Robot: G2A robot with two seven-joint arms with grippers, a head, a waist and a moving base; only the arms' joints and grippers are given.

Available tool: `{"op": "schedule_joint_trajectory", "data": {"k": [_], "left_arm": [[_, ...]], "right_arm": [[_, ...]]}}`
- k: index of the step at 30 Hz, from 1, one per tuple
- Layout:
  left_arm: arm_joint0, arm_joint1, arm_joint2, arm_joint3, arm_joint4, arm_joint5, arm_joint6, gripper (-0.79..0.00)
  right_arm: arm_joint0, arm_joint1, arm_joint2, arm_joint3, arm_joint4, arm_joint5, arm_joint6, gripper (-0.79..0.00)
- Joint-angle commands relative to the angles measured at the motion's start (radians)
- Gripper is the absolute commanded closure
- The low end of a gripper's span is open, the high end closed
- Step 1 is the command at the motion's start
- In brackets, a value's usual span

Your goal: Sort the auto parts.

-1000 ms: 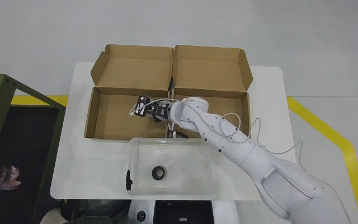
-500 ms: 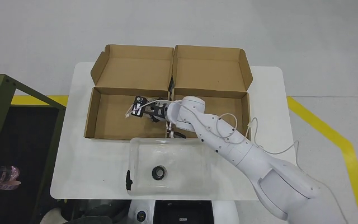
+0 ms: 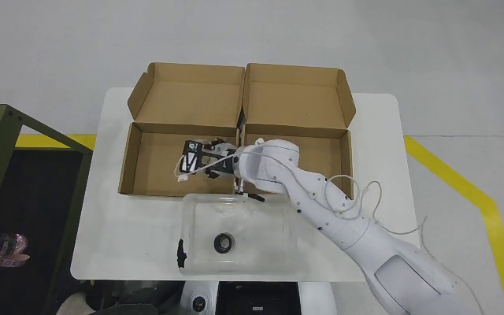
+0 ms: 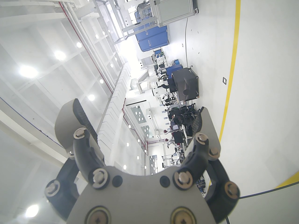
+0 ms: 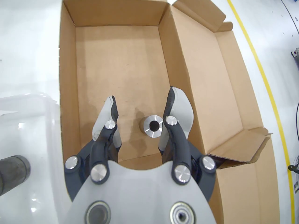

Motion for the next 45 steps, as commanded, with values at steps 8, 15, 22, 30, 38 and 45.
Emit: {"op": "schedule_joint_trajectory", "data": {"k": [8,15,22,30,38,45], "left_arm": [[0.000,0.000,0.000,0.000,0.000,0.000,0.000,-0.785],[0.000,0.000,0.000,0.000,0.000,0.000,0.000,-0.785],[0.000,0.000,0.000,0.000,0.000,0.000,0.000,-0.785],[0.000,0.000,0.000,0.000,0.000,0.000,0.000,-0.785],[0.000,0.000,0.000,0.000,0.000,0.000,0.000,-0.785],[0.000,0.000,0.000,0.000,0.000,0.000,0.000,-0.785]], "right_arm": [[-0.196,0.062,0.113,-0.248,-0.005,-0.121,0.013,-0.437],[-0.340,0.099,0.156,-0.382,-0.020,-0.196,0.022,-0.462],[-0.455,0.131,0.188,-0.481,-0.049,-0.266,0.032,-0.480],[-0.560,0.161,0.218,-0.530,-0.097,-0.303,0.012,-0.493],[-0.596,0.178,0.218,-0.527,-0.125,-0.326,0.011,-0.517],[-0.601,0.185,0.196,-0.484,-0.160,-0.322,-0.006,-0.523]]}}
